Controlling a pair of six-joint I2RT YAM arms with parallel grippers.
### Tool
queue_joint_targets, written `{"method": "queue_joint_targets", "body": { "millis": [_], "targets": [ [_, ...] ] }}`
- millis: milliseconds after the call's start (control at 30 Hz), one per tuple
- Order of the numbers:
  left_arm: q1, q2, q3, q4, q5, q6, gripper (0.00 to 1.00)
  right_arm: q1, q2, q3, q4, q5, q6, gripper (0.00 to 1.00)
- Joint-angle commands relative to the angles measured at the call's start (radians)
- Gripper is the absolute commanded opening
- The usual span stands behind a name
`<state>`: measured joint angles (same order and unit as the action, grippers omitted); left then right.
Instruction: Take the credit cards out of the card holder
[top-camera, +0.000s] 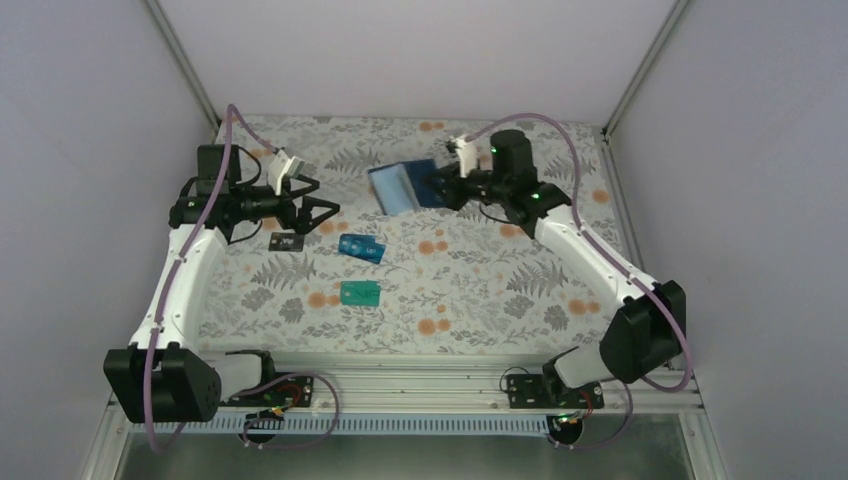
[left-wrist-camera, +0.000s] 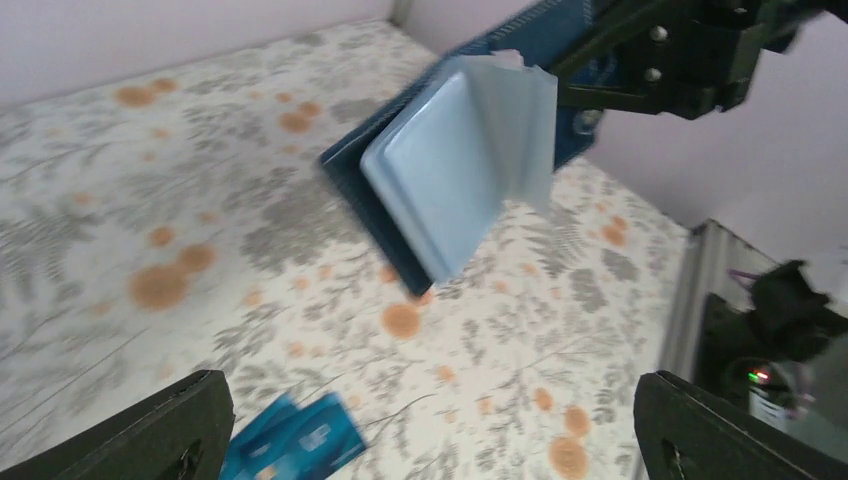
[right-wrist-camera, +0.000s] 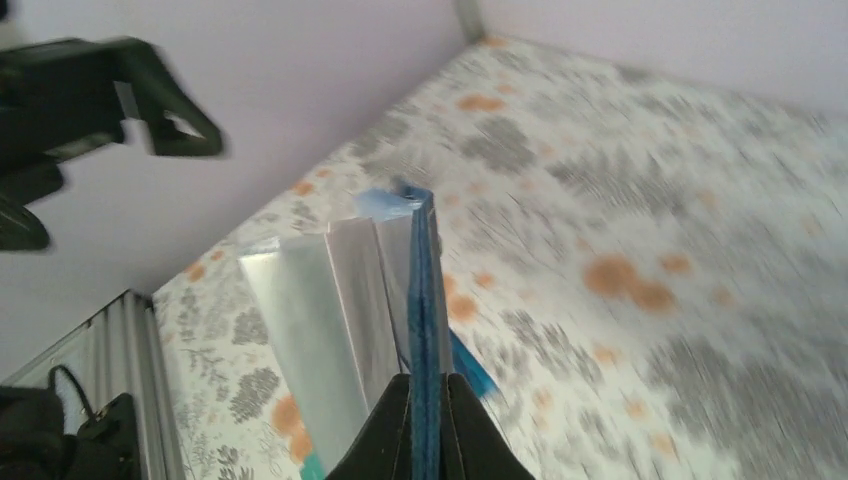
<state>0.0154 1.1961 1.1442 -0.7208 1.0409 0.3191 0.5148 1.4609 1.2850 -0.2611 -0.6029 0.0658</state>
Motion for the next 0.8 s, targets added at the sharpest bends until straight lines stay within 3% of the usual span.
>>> {"method": "queue_joint_targets", "body": {
  "millis": [0,300,633,700,767],
  "targets": [
    [0.046,-0.007,-0.029,0.076,-0.152,-0.069,1.0,-0.123,-0.066,-0.165,0.037,-0.044,0.233,0.04],
    [0.066,-0.025,-0.043,0.082,-0.152,-0.074,1.0,-0.298,0.053,-0.471,0.25,-0.338,0.4,0.04],
    [0.07,-0.028,-0.047,0.083,-0.149,-0.073,1.0,-0.452,0.168,-0.625,0.331,-0.267,0.415,0.04],
    [0.071,-0.028,-0.047,0.083,-0.151,-0.072,1.0,-0.474,0.185,-0.64,0.331,-0.249,0.411,0.13],
    [0.073,-0.03,-0.048,0.083,-0.151,-0.071,1.0,-0.502,0.184,-0.654,0.336,-0.236,0.414,0.35]
  ]
}}
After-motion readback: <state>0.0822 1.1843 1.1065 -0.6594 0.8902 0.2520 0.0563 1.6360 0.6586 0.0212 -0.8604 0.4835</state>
